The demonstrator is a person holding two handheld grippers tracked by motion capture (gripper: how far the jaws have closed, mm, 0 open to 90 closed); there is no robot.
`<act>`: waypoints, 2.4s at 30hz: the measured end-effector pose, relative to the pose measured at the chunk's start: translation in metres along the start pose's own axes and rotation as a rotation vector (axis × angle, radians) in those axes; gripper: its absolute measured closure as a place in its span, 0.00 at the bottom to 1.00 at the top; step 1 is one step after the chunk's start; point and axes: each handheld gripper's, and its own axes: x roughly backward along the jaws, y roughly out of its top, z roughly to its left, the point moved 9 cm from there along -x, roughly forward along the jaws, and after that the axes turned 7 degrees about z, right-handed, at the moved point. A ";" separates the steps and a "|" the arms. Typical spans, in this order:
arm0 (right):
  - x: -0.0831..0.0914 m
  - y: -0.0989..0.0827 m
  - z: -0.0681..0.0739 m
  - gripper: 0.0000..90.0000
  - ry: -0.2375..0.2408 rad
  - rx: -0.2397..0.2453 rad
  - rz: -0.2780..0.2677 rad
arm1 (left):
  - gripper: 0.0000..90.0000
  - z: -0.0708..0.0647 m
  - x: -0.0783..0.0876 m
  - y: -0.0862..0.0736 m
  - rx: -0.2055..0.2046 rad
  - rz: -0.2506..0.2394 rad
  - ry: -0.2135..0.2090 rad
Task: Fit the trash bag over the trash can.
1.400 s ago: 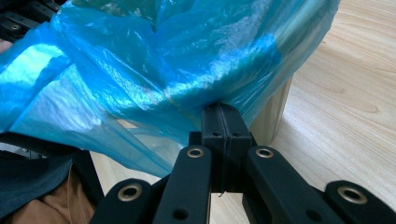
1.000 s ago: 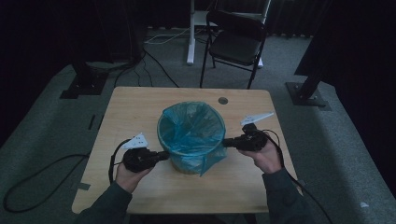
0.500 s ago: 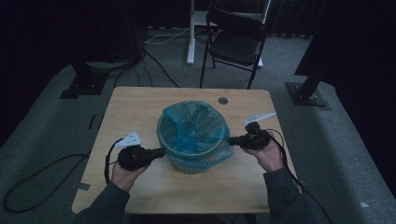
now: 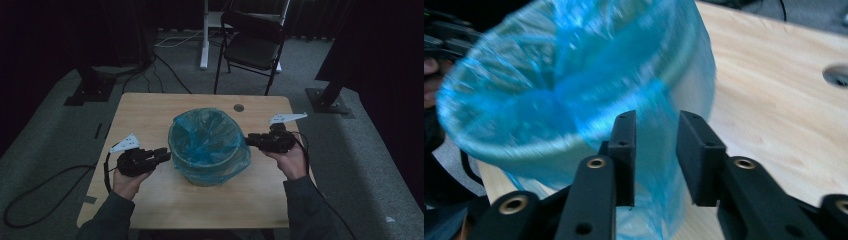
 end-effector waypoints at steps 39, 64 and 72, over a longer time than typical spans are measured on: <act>-0.021 0.005 -0.008 1.00 0.008 -0.029 0.044 | 0.70 -0.002 -0.030 0.074 -0.155 0.022 0.005; -0.021 0.002 -0.008 1.00 0.021 -0.018 0.046 | 0.66 -0.017 -0.078 0.115 -0.278 0.145 -0.026; -0.022 0.001 -0.008 1.00 0.022 -0.018 0.045 | 0.67 -0.022 -0.089 0.121 -0.309 0.177 -0.029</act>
